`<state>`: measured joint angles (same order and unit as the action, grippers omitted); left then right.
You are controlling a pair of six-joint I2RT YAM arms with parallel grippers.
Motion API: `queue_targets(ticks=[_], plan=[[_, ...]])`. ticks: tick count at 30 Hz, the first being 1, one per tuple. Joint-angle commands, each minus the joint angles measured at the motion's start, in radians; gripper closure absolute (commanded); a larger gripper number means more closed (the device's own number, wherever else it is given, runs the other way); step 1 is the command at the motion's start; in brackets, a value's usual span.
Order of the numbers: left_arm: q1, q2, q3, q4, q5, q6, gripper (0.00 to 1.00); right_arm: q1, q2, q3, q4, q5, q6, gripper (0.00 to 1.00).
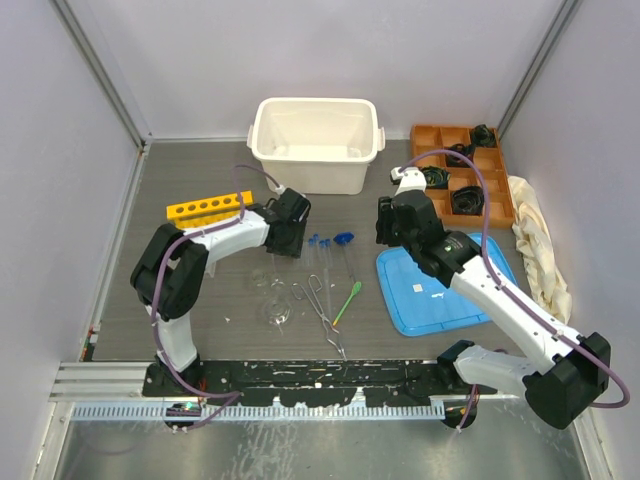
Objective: Organize the chemistry lab equipment
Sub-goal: Pick up the test tube at the center of the board.
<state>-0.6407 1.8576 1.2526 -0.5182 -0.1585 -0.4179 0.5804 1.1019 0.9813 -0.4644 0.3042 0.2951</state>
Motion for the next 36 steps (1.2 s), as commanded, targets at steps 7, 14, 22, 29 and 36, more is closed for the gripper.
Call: queue_targets(ticks=[7, 14, 22, 29, 36], plan=[[-0.002, -0.001, -0.004, 0.019, 0.013, -0.003, 0.58, -0.005, 0.007, 0.000, 0.052, -0.005, 0.015, 0.57], [-0.004, -0.028, -0.014, 0.018, 0.040, -0.022, 0.58, -0.007, 0.018, -0.010, 0.065, -0.010, 0.016, 0.57], [-0.014, 0.004, -0.012, 0.017, 0.045, -0.028, 0.58, -0.007, 0.018, -0.018, 0.069, -0.005, 0.012, 0.57], [-0.020, 0.020, -0.005, 0.006, 0.047, -0.032, 0.58, -0.008, 0.022, -0.018, 0.070, -0.003, 0.010, 0.56], [-0.025, 0.024, 0.001, -0.024, 0.045, -0.029, 0.64, -0.008, 0.023, -0.020, 0.073, -0.004, 0.011, 0.57]])
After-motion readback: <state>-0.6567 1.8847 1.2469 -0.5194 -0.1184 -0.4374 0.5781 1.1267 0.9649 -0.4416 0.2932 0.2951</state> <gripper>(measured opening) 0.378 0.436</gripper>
